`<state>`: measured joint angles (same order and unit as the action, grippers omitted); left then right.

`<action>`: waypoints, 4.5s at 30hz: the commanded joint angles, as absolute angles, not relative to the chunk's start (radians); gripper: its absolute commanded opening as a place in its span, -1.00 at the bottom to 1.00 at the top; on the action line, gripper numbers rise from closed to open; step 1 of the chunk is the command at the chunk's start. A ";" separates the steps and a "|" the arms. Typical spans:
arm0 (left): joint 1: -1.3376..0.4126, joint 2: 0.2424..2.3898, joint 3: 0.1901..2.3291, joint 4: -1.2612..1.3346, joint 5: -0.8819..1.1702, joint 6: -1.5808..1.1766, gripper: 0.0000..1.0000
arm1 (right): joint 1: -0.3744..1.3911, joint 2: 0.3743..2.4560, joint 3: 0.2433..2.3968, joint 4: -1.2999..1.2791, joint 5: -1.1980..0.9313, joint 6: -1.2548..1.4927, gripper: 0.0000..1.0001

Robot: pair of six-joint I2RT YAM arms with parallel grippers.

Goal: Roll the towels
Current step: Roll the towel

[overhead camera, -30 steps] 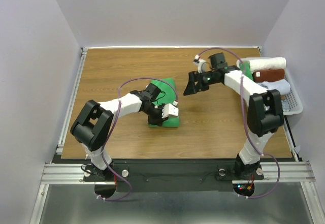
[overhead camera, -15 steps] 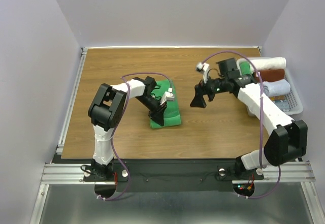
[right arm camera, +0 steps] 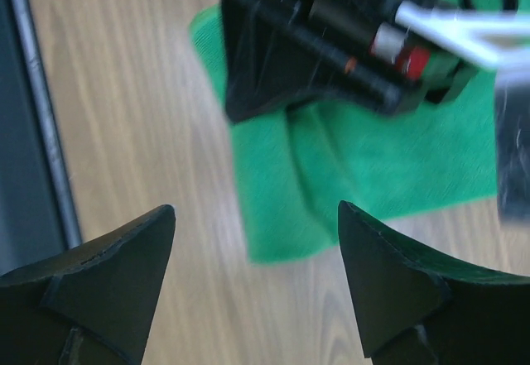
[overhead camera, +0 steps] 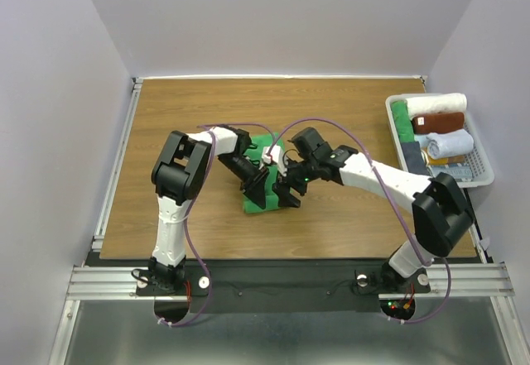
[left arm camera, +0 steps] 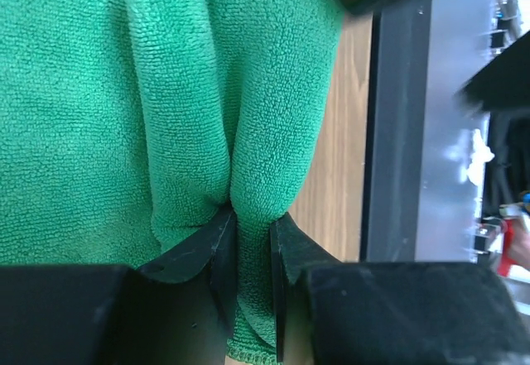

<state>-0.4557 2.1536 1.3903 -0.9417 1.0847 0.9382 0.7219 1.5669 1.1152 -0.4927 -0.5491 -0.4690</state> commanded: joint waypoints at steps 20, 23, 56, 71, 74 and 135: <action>-0.365 2.211 1.333 -0.913 0.877 0.979 -0.17 | 0.793 1.770 0.953 -0.101 -0.652 -0.426 -0.99; -0.328 2.191 1.347 -0.952 0.896 1.014 0.04 | 0.790 1.775 0.943 -0.109 -0.681 -0.416 -0.99; -0.650 0.960 0.539 -0.098 0.240 0.995 0.84 | 0.589 2.236 1.321 -0.325 -1.207 -0.005 -0.99; -0.825 1.190 0.434 0.201 0.109 1.123 0.87 | 0.577 2.336 1.424 -0.410 -1.193 0.051 -0.95; -0.830 1.196 0.422 0.198 0.135 1.144 0.76 | 0.571 2.356 1.440 -0.419 -1.203 0.060 -0.94; -0.370 2.279 1.425 -1.005 0.729 1.152 -0.46 | 0.831 1.706 1.217 -0.302 -0.232 -0.670 0.77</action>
<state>-0.3626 2.1658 1.4651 -1.0286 1.0218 1.1275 0.7914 1.6756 1.2255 -0.4408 -0.3859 -0.5827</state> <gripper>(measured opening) 0.374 0.879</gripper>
